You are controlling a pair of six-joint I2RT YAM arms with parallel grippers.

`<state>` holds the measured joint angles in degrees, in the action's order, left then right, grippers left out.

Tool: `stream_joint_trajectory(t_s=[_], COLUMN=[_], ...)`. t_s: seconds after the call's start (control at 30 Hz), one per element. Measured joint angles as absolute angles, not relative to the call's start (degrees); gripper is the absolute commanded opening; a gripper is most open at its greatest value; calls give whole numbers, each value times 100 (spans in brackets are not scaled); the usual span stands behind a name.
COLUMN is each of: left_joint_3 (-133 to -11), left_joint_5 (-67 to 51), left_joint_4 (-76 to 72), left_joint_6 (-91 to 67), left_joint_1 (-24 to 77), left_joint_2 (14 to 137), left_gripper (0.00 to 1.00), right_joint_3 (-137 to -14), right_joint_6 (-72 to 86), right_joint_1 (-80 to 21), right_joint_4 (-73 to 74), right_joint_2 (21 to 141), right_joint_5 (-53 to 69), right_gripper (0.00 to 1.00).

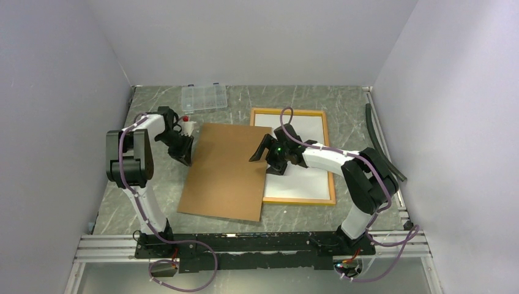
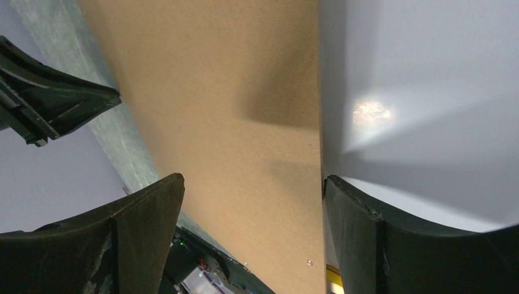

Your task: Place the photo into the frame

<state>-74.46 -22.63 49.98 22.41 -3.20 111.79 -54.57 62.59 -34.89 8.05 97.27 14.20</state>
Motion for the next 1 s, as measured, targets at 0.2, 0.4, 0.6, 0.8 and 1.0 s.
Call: stream_joint_trajectory(t_s=[0.2,0.4,0.6,0.8,1.0], left_joint_3=[-7384,-7406,-7540,-7577,-7616], left_joint_5=[-2353,-2309,-2279,-2285,-2259], left_joint_4=[4954,4958,5092,5144,5199], left_joint_6=[2119,2110,2139,2196,2290], left_joint_1=[-174,-115,-91,-91,-91], left_joint_2=[11159,11185,11288,11310,11312], left_gripper=[23,20,16,16,16], right_joint_3=[-5441,-5317,-5009,-4882,-4866], right_joint_6=[6302,6326,6508,6617,6667], right_joint_1=[-3487,-3426,-3354,-3326,-3269], right_joint_4=[722,548,16,-183,-449], right_joint_2=[9727,9732,9808,9797,9365], right_joint_5=[1507,1610,1859,2010,2158], right_gripper=[81,77,65,58,54])
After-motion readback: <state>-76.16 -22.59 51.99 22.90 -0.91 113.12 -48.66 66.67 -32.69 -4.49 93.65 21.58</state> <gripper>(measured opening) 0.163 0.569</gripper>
